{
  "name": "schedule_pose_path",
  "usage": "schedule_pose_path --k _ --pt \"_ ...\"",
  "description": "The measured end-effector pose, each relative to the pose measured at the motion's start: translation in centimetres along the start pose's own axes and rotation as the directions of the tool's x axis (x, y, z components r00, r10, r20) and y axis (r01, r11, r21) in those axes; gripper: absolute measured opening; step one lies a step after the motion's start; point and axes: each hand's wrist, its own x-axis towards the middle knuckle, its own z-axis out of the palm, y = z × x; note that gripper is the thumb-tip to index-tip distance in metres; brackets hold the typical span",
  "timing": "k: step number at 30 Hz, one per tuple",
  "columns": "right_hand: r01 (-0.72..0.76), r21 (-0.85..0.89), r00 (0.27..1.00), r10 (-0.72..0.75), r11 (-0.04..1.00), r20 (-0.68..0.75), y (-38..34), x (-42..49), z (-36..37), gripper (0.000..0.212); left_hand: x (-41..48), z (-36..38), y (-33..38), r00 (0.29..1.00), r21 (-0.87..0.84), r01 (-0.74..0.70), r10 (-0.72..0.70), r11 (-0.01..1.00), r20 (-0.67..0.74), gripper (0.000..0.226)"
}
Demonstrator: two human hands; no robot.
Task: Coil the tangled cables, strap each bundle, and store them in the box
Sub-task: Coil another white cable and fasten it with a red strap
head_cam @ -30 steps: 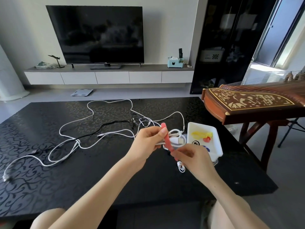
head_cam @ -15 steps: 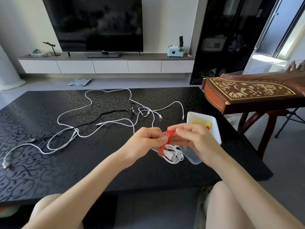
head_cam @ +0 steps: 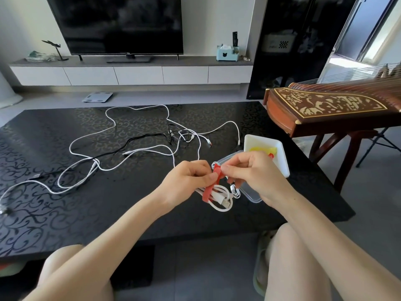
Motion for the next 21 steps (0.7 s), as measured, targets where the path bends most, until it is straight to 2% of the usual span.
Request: schedule_pose_path --k 4,11,16,19,21 --pt "0.033 -0.017 0.999 -0.034 0.999 -0.016 -0.2 -0.1 0.2 0.015 0.0 0.0 -0.1 0.997 0.009 0.058 -0.057 0.998 -0.044 0.034" --pt "0.164 -0.238 0.976 -0.193 0.957 -0.103 0.3 -0.2 0.8 0.017 -0.1 0.1 0.4 0.992 -0.039 0.116 -0.118 0.992 -0.048 0.03" --pt "0.29 -0.309 0.941 -0.329 0.906 -0.081 0.8 -0.7 1.0 0.012 0.1 0.4 0.6 0.984 -0.076 0.149 -0.156 0.986 -0.088 0.031" --pt "0.397 -0.43 0.89 -0.455 0.811 -0.037 0.9 -1.3 1.2 0.006 0.1 0.7 0.4 0.982 -0.061 0.148 -0.154 0.987 -0.114 0.035" --pt "0.392 -0.409 0.897 -0.441 0.824 -0.03 1.1 -1.6 1.1 0.011 -0.1 0.9 0.4 0.983 -0.023 0.148 -0.149 0.989 -0.107 0.029"
